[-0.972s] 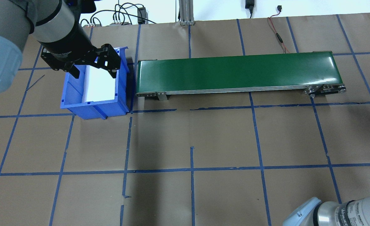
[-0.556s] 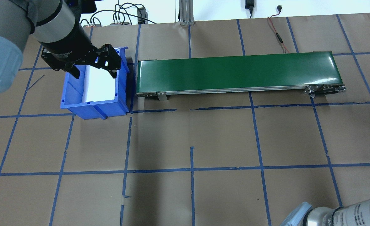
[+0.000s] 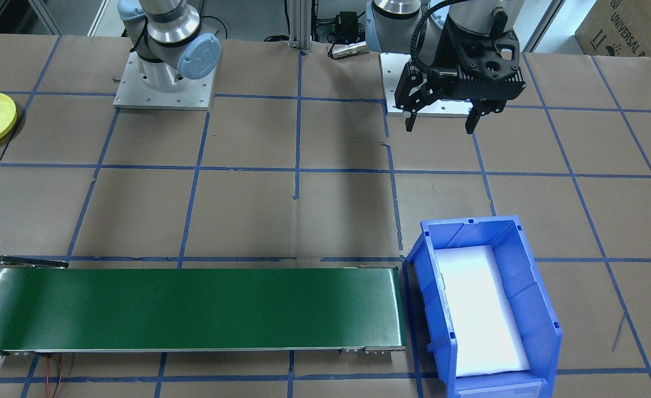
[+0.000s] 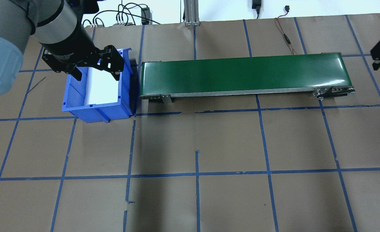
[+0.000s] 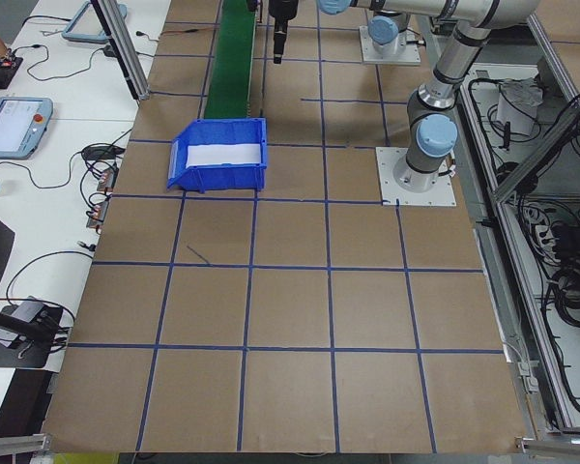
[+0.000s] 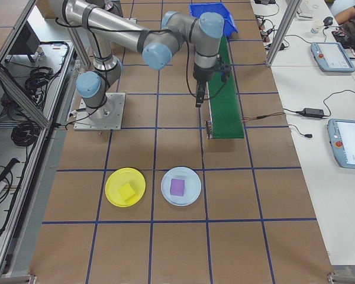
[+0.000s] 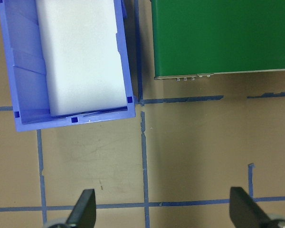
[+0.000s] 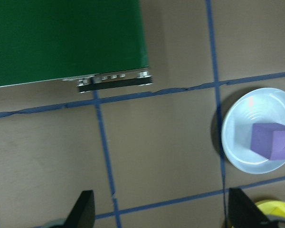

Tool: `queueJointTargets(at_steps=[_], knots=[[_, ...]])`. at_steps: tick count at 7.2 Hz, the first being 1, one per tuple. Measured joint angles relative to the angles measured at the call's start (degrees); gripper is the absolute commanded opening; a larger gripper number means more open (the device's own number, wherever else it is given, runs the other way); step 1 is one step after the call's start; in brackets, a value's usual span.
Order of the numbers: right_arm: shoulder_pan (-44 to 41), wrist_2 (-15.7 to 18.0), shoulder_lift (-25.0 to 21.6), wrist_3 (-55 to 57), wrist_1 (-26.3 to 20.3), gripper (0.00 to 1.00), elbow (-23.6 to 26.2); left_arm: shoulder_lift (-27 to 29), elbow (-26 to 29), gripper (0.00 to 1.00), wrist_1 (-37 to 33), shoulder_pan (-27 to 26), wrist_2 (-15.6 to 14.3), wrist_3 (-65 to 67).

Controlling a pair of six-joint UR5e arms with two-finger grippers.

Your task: Move block left to right into plate

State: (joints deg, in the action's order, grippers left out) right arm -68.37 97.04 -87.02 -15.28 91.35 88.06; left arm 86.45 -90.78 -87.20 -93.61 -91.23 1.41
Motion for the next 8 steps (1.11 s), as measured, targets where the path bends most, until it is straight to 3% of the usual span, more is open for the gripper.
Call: queueJointTargets(at_steps=[2, 4, 6, 8], knots=[[-12.97, -5.83, -3.09, 13.37, -4.53, 1.0, -1.39, -0.02, 0.06, 1.0, -0.18, 0.0, 0.0, 0.0], [-21.83, -7.73, -4.0, 22.18, -4.42, 1.0, -0.67, -0.03, 0.08, 1.0, -0.17, 0.01, -0.01, 0.0], [-23.57, -8.34, -3.65, 21.57, -2.84, 1.0, -0.19, -0.05, 0.08, 1.0, -0.08, 0.09, 0.0, -0.06], [-22.5, -8.6, -3.13, 19.96, -6.07, 1.0, -0.79, -0.06, 0.08, 1.0, -0.13, 0.05, 0.0, -0.03]])
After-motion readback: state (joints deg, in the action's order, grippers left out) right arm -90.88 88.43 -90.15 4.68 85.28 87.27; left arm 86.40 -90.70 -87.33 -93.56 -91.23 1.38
